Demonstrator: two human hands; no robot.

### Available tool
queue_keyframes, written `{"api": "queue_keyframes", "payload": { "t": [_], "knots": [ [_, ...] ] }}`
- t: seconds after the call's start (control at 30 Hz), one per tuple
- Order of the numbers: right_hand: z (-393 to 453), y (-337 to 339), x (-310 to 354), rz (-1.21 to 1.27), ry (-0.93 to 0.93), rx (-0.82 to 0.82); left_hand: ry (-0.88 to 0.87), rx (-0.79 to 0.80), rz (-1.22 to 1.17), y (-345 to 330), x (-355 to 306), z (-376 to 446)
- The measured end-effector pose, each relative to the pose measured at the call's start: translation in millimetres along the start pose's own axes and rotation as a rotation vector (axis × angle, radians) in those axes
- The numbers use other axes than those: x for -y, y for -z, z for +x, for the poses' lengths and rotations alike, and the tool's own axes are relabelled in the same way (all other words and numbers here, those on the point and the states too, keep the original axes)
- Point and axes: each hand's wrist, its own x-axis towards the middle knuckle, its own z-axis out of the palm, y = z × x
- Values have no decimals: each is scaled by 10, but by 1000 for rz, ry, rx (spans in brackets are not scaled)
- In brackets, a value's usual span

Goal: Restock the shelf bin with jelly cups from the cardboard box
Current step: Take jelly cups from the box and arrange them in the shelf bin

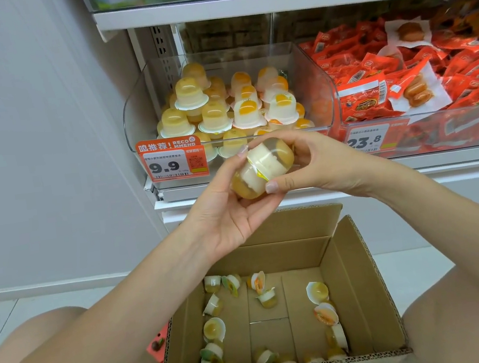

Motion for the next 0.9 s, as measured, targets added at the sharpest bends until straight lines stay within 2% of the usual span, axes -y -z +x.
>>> {"api": "queue_keyframes", "payload": {
  "t": [0.1, 0.17, 0.23, 0.37, 0.47, 0.53, 0.67, 0.9],
  "knots": [
    [18, -35, -13, -1, 7, -66, 21, 30, 12, 11, -36, 0],
    [48, -64, -41, 21, 10, -136, 8, 32, 132, 13, -85, 4],
    [109, -90, -64, 63, 13, -253, -81, -79, 445, 29, -137, 28],
    [403, 103, -35, 77, 12, -552, -416, -440, 997, 150, -365, 106],
    [788, 325, 37, -72, 20, -654, -623, -552, 1449, 309, -595, 233],
    [1100, 437, 73, -166, 40, -692, -665, -572, 1567, 389, -702, 293],
    [1698, 585, 116, -443, 50, -677, -700, -541, 1694, 464, -775, 315],
    [2243, 733, 146, -818, -18, -395, -847, -549, 1962, 555, -807, 377]
  ]
}}
